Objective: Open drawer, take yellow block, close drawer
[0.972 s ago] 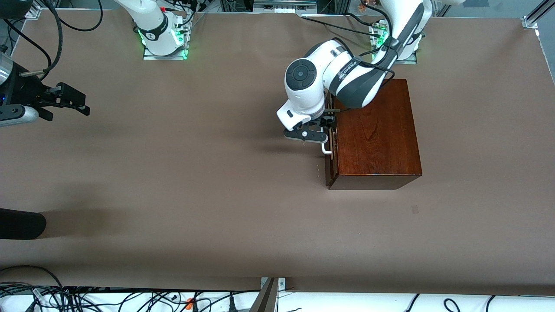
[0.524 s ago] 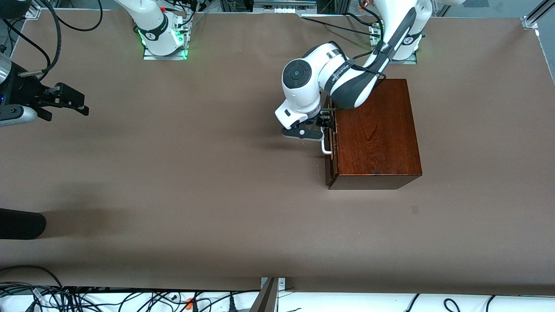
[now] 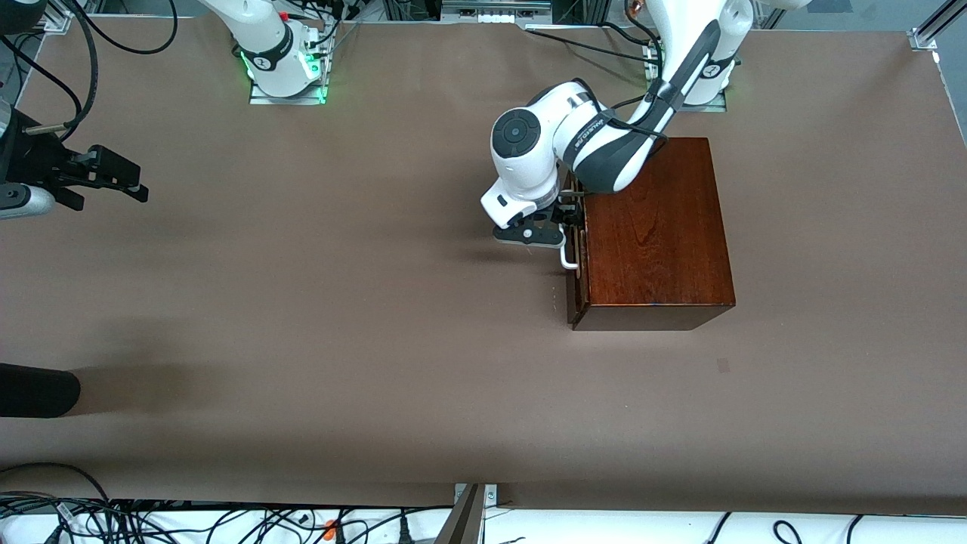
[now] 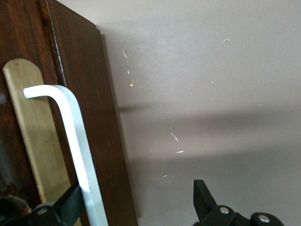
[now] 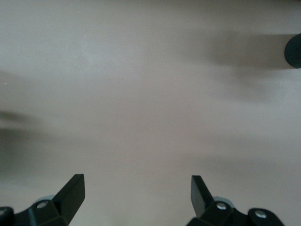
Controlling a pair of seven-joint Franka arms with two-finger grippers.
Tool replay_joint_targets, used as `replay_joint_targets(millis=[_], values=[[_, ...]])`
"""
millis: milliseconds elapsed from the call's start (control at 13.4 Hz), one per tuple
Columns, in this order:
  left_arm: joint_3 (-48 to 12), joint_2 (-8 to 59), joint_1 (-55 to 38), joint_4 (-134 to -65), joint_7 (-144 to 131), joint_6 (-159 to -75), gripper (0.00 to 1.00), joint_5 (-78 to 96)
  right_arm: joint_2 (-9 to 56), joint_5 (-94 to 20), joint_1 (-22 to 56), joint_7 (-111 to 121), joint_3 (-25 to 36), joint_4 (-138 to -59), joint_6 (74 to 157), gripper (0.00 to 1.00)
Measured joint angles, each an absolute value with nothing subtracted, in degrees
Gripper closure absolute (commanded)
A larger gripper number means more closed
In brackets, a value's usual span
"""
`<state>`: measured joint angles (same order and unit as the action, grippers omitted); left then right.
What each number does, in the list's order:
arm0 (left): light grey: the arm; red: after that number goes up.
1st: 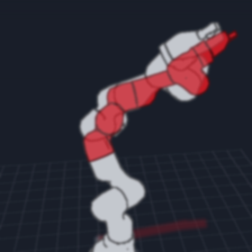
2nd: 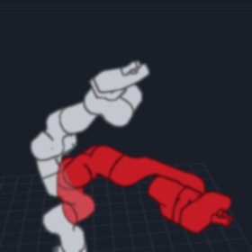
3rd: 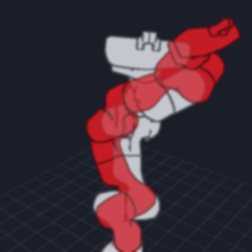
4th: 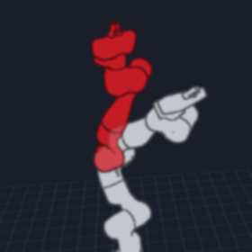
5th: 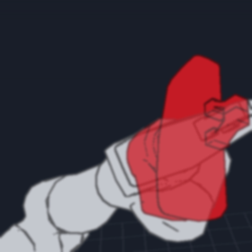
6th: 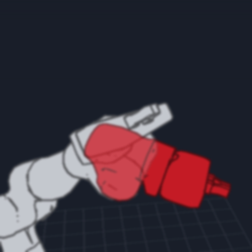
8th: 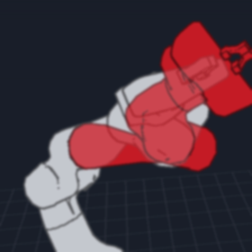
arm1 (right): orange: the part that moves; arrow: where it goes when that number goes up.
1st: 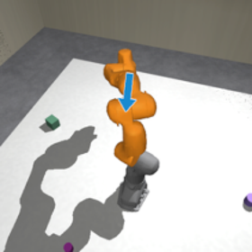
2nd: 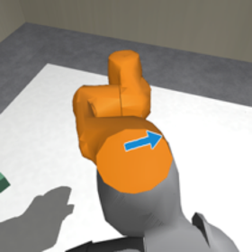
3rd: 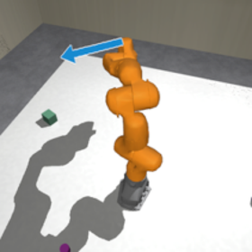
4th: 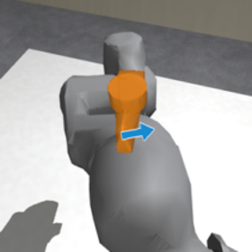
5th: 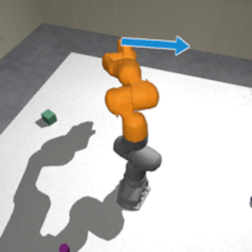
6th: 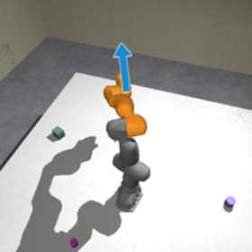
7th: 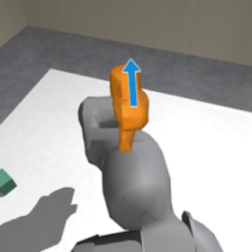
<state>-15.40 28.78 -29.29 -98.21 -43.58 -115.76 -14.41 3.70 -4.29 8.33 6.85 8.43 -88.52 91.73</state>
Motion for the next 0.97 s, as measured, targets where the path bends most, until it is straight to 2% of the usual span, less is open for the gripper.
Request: replay_joint_targets(millis=[449,972], values=[[-15.53,29.97,-30.40,-98.29,-46.79,-122.58,0.00,-14.02,3.71,-4.29,8.33,6.85,8.43,-88.52,91.72,0.00],[-15.82,32.85,-32.62,-93.87,-48.61,-127.15,0.00,-10.81,3.78,-4.29,8.31,6.85,8.55,-88.52,91.71,0.00]])
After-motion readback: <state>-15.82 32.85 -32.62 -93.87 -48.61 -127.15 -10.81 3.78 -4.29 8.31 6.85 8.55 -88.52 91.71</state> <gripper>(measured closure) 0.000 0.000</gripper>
